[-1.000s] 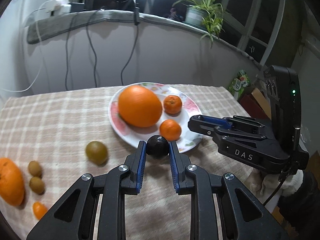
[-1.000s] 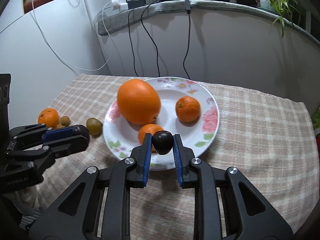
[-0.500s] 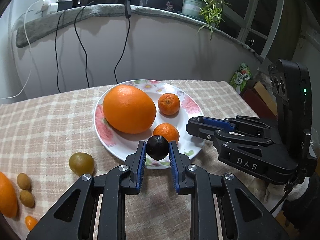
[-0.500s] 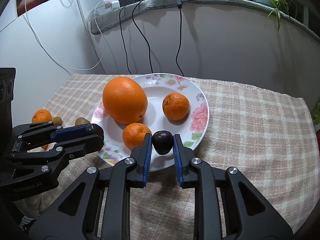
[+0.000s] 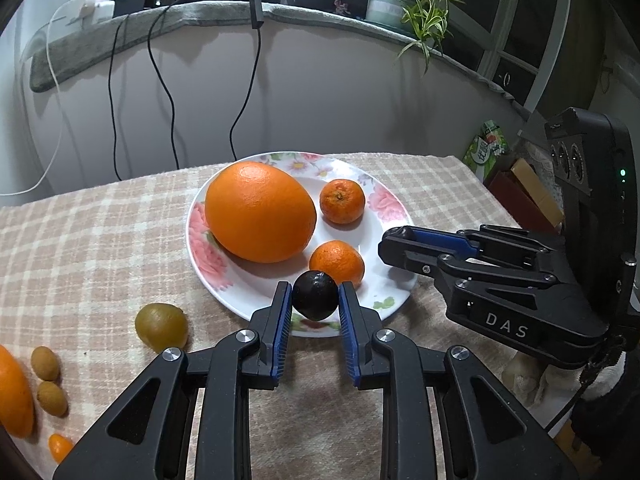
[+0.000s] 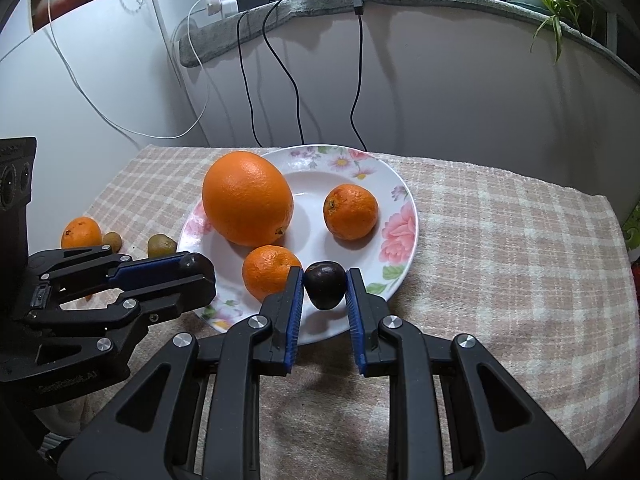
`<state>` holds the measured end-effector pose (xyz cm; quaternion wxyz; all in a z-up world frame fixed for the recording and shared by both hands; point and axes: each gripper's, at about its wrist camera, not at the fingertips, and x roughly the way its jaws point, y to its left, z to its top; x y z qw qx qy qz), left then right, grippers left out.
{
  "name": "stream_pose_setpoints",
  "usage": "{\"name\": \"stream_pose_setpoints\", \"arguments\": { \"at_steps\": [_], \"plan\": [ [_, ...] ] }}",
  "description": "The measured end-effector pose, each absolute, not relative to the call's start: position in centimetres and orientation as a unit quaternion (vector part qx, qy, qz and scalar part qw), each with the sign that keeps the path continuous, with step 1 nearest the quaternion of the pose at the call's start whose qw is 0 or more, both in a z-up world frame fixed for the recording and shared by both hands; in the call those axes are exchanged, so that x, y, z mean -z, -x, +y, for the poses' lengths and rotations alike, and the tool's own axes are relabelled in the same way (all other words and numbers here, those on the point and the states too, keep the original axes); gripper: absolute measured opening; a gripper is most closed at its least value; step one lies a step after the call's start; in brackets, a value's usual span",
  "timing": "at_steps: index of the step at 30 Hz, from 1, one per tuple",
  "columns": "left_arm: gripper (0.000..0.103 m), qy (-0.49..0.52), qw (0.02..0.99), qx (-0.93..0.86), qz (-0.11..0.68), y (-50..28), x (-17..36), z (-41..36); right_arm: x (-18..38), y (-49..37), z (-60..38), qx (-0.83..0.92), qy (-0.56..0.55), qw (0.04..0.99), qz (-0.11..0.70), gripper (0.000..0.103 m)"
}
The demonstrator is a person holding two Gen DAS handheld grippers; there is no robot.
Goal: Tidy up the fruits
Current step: 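Carry both plums over the white plate and open both tools, then move the left tool to a small mandarin while the right tool approaches the olive-green fruit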
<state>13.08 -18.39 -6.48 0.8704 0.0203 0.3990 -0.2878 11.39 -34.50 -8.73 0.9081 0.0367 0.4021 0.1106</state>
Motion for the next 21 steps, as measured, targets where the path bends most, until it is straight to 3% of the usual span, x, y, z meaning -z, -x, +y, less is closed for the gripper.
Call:
{"name": "stream_pose_setpoints", "arguments": {
  "at_steps": [4, 6, 11, 15, 17, 21],
  "plan": [
    [0.043, -0.019, 0.871, 0.287, 0.399, -13.1, 6.4, -18.2, 8.6, -11.3, -34.5, -0.113, -0.035, 0.908, 0.402, 0.025],
    [0.044, -0.017, 0.871, 0.287, 0.399, -13.1, 6.4, -18.1, 8.5, -11.1, -34.6, -0.11, -0.036, 0.91, 0.398, 0.048],
    [0.044, -0.016, 0.87, 0.285, 0.401, -13.0, 6.5, -17.9, 8.0, -10.8, -34.8, -0.107, -0.036, 0.914, 0.39, 0.052],
    [0.044, -0.015, 0.871, 0.285, 0.4, -12.8, 6.5, -17.7, 7.7, -10.6, -34.8, -0.103, -0.034, 0.916, 0.387, 0.068],
    [0.044, -0.015, 0.871, 0.284, 0.4, -12.8, 6.5, -17.7, 7.5, -10.5, -34.7, -0.102, -0.032, 0.917, 0.384, 0.071],
    [0.044, -0.009, 0.873, 0.285, 0.395, -12.4, 6.0, -17.3, 7.2, -10.5, -34.6, -0.101, -0.031, 0.917, 0.384, 0.072]
  ]
}}
